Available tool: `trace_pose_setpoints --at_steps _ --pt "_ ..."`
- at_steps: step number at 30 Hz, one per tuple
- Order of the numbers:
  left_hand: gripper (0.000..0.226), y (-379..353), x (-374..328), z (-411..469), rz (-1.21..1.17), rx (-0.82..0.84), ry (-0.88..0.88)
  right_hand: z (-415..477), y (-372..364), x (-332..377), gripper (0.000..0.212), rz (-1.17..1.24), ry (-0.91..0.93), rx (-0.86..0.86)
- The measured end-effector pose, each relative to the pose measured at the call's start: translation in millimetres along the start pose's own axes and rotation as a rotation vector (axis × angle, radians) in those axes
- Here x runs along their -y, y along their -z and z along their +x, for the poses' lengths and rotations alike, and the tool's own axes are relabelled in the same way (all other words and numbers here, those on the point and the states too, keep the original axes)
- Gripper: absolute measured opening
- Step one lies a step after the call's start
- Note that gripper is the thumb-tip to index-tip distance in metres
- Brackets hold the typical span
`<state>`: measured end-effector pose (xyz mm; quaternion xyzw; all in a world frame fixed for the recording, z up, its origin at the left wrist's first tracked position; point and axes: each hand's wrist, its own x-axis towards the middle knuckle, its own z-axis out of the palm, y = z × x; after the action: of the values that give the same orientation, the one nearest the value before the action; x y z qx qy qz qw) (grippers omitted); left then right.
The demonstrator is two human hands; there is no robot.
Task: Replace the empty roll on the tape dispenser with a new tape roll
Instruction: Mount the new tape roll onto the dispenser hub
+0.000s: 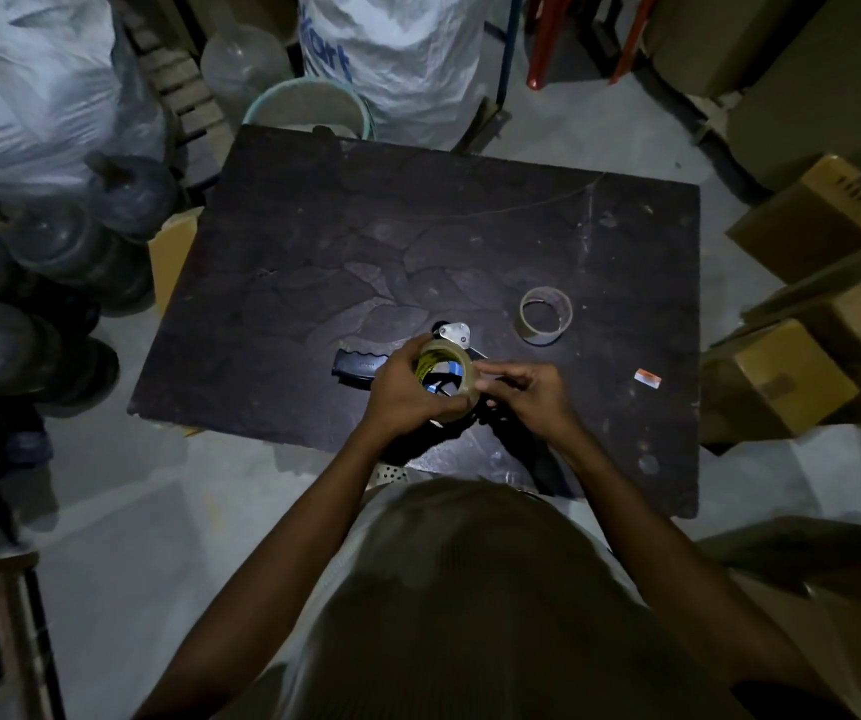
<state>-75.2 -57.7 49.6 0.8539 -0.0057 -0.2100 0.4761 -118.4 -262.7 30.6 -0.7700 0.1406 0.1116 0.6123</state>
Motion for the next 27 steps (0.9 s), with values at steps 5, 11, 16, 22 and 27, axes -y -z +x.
trace_pose_setpoints --at_steps 5,11,16,22,27 --pt "0.103 -13 -15 -11 0.436 -0.145 -0.003 -4 -2 -6 0.028 0.144 -0.077 0.034" --pt "0.106 -29 -19 -13 0.477 -0.12 0.027 2 -7 -23 0.054 -0.044 -0.072 0.022" --pt "0.103 -36 -17 -16 0.551 -0.02 0.039 0 -12 -27 0.037 -0.164 -0.039 -0.017" --pt "0.112 -37 -19 -15 0.649 0.028 0.024 4 -16 -26 0.028 -0.261 0.024 -0.049" --pt "0.111 -37 -19 -10 0.811 0.039 -0.018 16 -22 -38 0.03 -0.371 0.018 -0.062"
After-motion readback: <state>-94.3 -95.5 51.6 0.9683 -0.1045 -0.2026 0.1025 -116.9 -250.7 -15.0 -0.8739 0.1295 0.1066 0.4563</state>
